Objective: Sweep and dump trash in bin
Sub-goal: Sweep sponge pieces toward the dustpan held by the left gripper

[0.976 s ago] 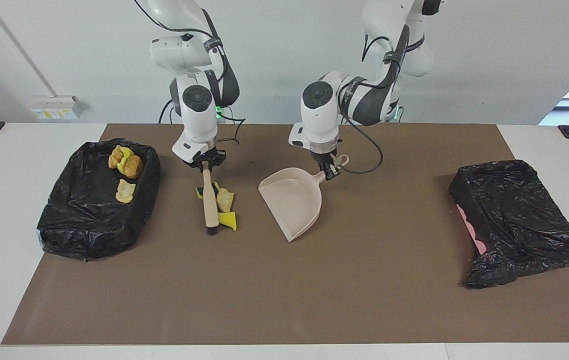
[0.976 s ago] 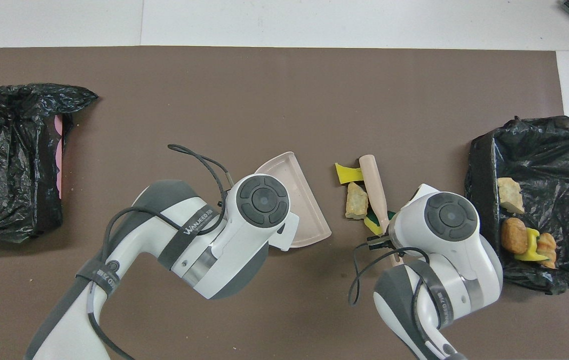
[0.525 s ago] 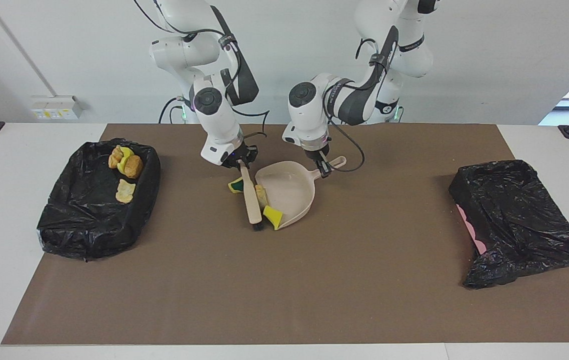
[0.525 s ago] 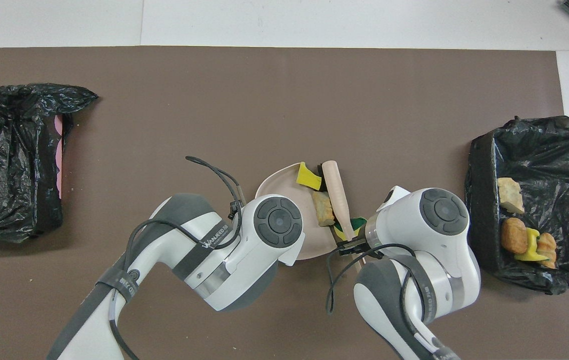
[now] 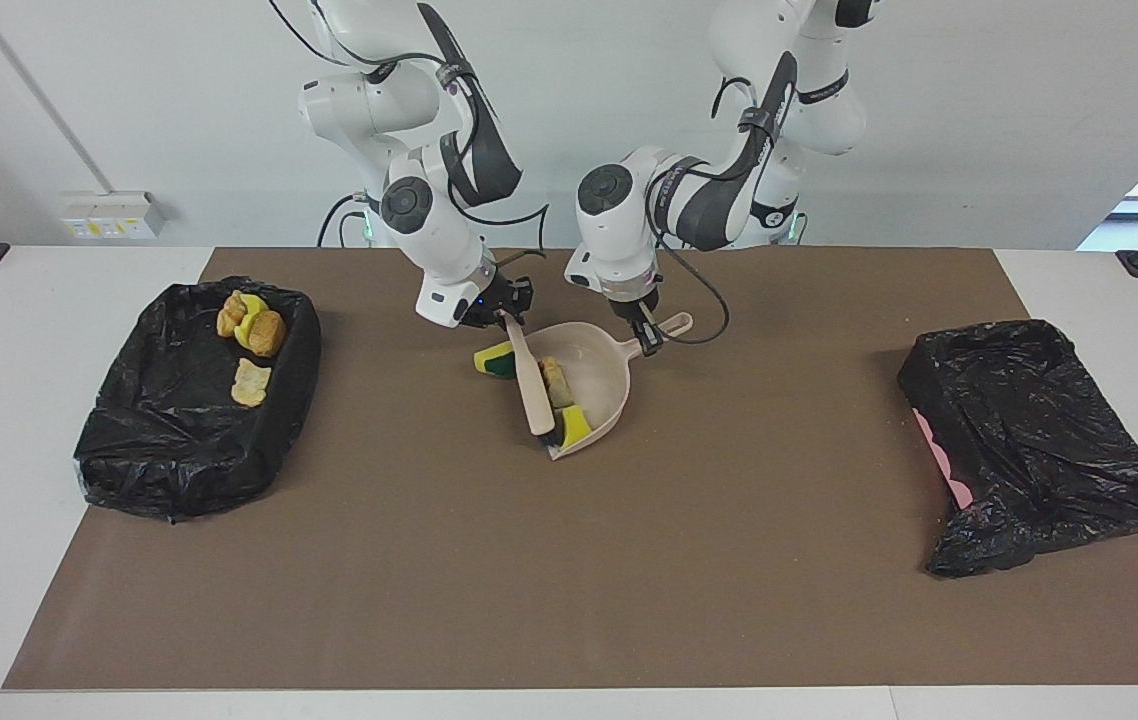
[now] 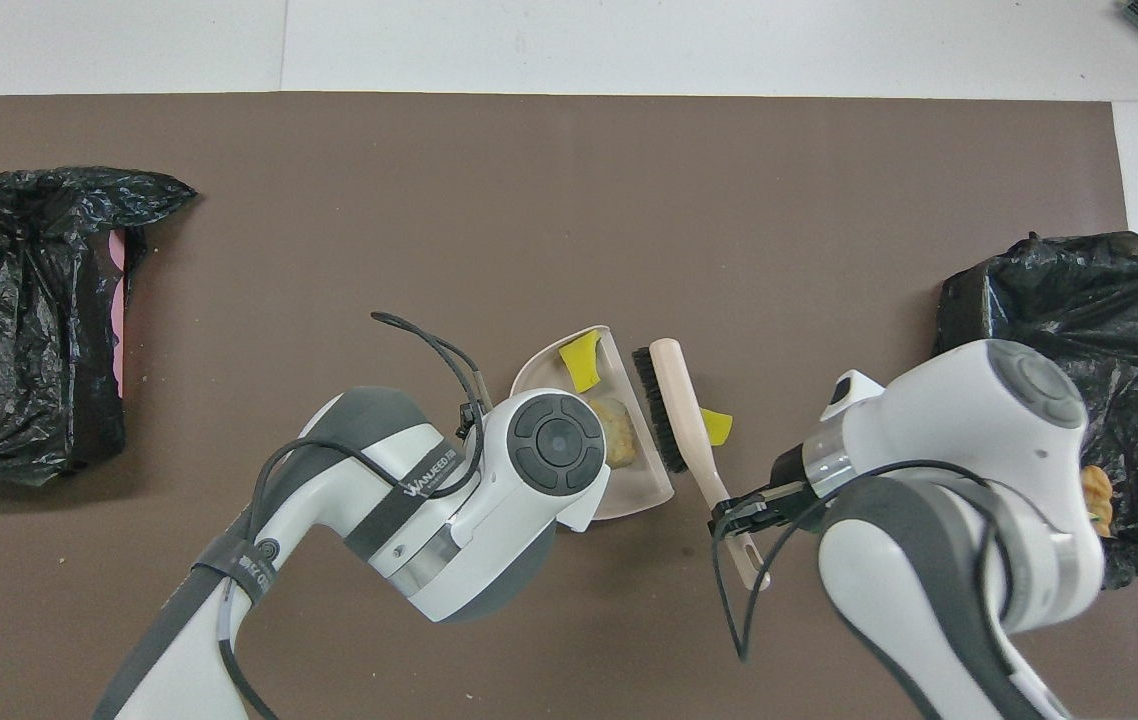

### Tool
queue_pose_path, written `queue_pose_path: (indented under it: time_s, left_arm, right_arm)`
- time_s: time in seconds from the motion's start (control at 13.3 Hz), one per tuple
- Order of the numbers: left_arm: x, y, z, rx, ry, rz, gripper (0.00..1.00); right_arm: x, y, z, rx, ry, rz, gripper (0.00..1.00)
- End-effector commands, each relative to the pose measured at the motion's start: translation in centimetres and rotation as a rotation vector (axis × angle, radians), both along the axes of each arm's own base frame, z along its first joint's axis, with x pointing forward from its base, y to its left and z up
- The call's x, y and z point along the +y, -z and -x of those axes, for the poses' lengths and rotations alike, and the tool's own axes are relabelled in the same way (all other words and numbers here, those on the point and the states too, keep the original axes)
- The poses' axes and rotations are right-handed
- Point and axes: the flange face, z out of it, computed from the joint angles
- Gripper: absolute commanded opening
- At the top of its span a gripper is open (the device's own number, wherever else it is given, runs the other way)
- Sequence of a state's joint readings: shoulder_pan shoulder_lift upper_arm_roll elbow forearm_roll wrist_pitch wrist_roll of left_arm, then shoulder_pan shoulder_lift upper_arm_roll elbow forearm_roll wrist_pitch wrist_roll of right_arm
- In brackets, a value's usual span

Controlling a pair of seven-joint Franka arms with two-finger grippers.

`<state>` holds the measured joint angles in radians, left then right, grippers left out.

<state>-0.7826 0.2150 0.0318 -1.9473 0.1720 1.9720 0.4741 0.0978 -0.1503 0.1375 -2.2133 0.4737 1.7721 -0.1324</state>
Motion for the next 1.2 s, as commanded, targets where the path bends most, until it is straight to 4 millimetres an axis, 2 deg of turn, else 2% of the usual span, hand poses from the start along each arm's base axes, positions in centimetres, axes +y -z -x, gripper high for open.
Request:
queue_pose_path:
  time_s: [0.0,0.15,0.3,0.53,0.6,0.75,0.98,1.13]
  left_arm:
    - [0.3,0.2,0.7,-0.01,0.034,-0.006,0.0]
    - [0.3,0.2,0.7,-0.01,0.034,-0.006,0.0]
    - [0.3,0.2,0.7,-0.012,0.034,-0.004,0.0]
    - [0.3,0.2,0.8,-0.013,0.036,-0.003,0.0]
    - [0.3,0.2,0.7,-0.013,0.035,-0.003,0.0]
    - [0.3,0.2,0.8,-0.013,0.036,-0.003,0.0]
    - [0.3,0.2,0.8,-0.012,0.036,-0.004,0.0]
    - [0.2,0.3,0.9,-0.013,0.038,-0.002,0.0]
  right_arm:
    - [-4.3,-1.3,1.2,-0.01,-0.059,0.18,0.0]
    - [-6.0,1.3,1.5,-0.044,-0.086,0.388,0.0]
    - [-6.7,3.8,0.6,-0.063,-0.158,0.49,0.0]
    - [-1.8,8.0,0.2,-0.084,-0.16,0.479,0.0]
    - [0.2,9.0,0.3,-0.077,-0.135,0.414,0.0]
    - [4.0,8.6,1.1,-0.07,-0.094,0.279,0.0]
    - [8.1,7.7,2.3,-0.018,-0.013,0.108,0.0]
    - [8.3,5.8,1.6,-0.028,0.017,0.077,0.0]
